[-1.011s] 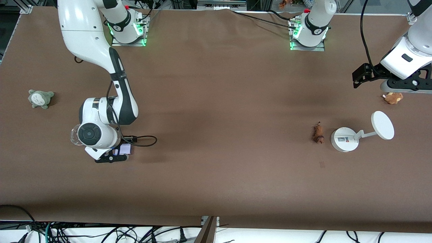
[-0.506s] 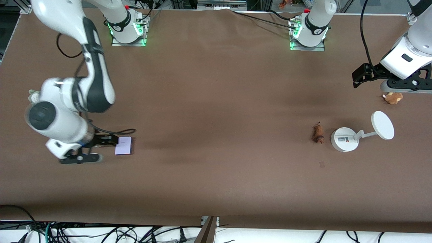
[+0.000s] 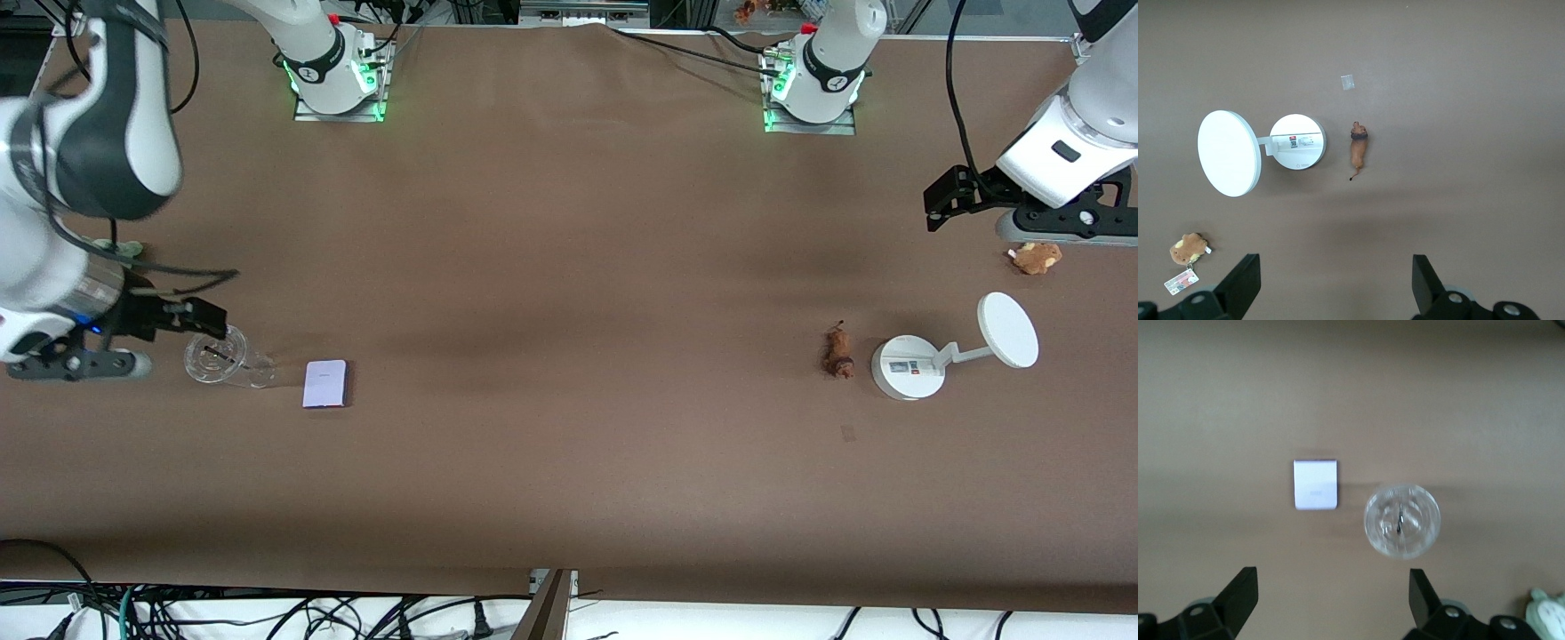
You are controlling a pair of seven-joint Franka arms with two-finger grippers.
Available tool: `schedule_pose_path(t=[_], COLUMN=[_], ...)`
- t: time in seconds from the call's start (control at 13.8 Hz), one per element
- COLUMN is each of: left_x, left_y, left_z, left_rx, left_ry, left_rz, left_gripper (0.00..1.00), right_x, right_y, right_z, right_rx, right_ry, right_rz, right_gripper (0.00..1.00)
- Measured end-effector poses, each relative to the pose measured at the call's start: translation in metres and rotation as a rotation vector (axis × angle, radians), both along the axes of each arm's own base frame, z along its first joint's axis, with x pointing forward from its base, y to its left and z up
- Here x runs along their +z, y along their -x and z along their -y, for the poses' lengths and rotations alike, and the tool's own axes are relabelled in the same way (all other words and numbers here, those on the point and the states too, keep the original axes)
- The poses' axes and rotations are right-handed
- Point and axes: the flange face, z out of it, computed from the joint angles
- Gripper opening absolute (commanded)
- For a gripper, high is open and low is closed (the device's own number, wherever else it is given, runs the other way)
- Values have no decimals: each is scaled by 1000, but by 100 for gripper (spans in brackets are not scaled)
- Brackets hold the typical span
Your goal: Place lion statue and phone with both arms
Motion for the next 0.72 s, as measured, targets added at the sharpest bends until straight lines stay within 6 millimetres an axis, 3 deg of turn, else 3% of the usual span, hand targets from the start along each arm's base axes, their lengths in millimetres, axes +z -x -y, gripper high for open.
schedule_pose_path(t=[0.29,0.58,0.72], left_x=[0,0,0], left_y=[1,1,1], left_z=[6,6,6], left_rx=[-11,-11,-11], left_ry=[0,0,0], left_rz=[0,0,1], left_gripper=[100,100,100], right_x=[36,55,74], right_y=[37,73,84], right_z=[32,39,36], right_rx=[-25,13,30], right_ry=[-86,-35,-1], right_rz=[-80,-83,-55], right_gripper=[100,100,100])
